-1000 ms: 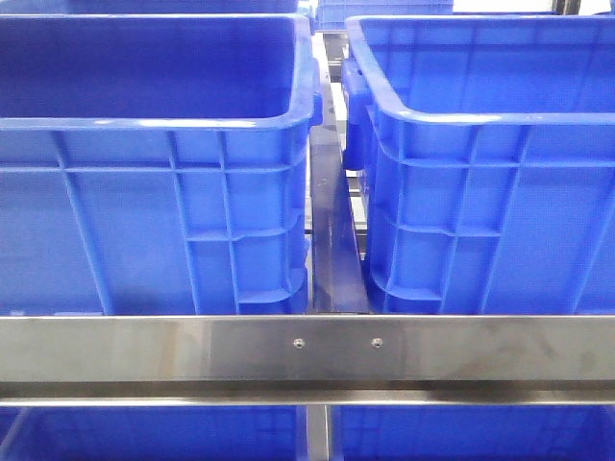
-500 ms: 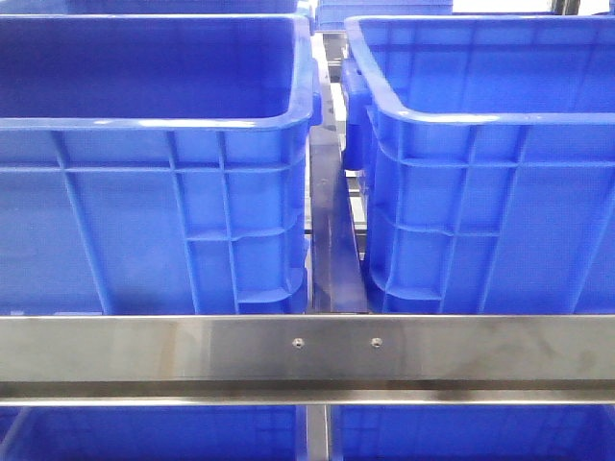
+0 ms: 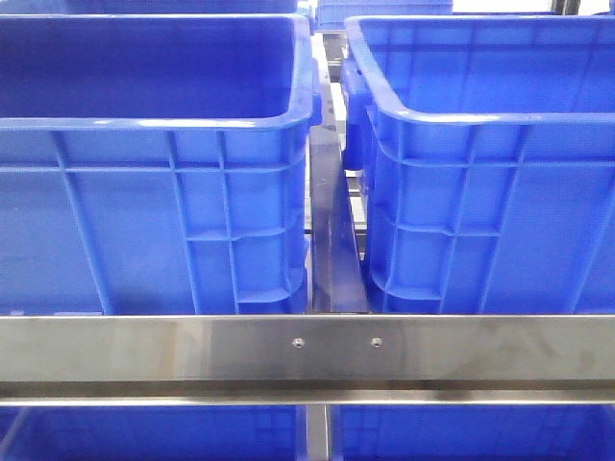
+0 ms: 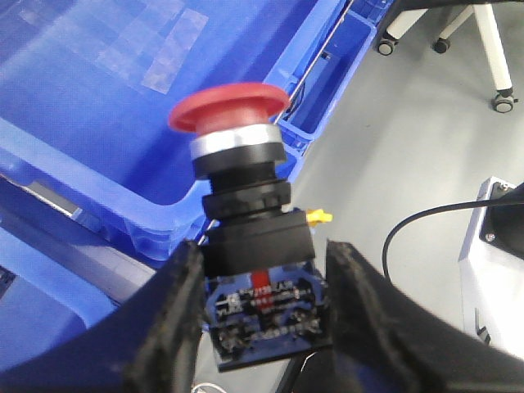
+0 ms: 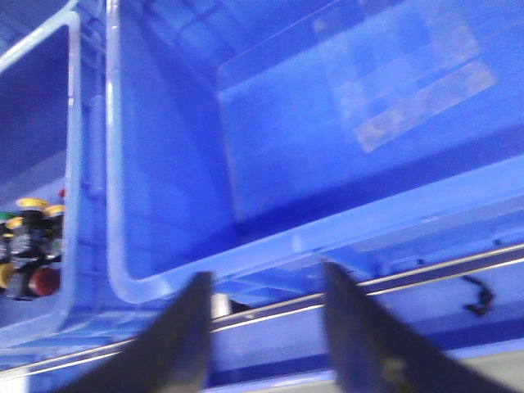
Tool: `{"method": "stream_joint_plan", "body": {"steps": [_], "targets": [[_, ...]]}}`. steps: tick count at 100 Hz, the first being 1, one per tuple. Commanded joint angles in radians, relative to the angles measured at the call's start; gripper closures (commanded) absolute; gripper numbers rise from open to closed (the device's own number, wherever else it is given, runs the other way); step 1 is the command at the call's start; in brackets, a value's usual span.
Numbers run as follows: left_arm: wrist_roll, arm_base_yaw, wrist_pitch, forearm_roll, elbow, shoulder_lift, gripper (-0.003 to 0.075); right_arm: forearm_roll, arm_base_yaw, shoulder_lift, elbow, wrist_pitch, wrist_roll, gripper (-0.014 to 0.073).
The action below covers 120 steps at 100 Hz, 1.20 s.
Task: Pick red and yellow buttons and place in box
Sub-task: 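Grasp the red button cap with the right gripper from the left gripper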
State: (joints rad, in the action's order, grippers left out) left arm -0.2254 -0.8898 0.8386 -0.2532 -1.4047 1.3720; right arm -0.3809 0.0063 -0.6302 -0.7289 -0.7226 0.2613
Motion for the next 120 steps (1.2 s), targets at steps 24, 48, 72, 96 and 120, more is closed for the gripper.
{"method": "stream_joint_plan", "body": {"steps": [24,48,72,96,120], "targets": [[0.0,-0.008,-0.064,-0.02,-0.03,-0.037,0.0739,-0.546,-0.003,-0.06,-0.033,0.071,-0.364,0.0039],[0.0,-0.008,-0.064,-0.02,-0.03,-0.037,0.0739,-0.999,-0.003,-0.186,-0.033,-0.066,-0.73,0.0039],[0.0,-0.008,-0.064,-0.024,-0.03,-0.037,0.0739,-1.124,0.024,-0.311,-0.033,-0.138,-0.834,0.0039],[0.0,-0.008,-0.064,-0.024,-0.03,-0.037,0.0739,-1.174,0.115,-0.385,-0.049,-0.141,-0.883,0.0039],[0.0,-0.008,-0.064,-0.024,-0.03,-0.037,0.0739,-1.176,0.186,-0.447,-0.103,-0.147,-0.896,0.0083]]}}
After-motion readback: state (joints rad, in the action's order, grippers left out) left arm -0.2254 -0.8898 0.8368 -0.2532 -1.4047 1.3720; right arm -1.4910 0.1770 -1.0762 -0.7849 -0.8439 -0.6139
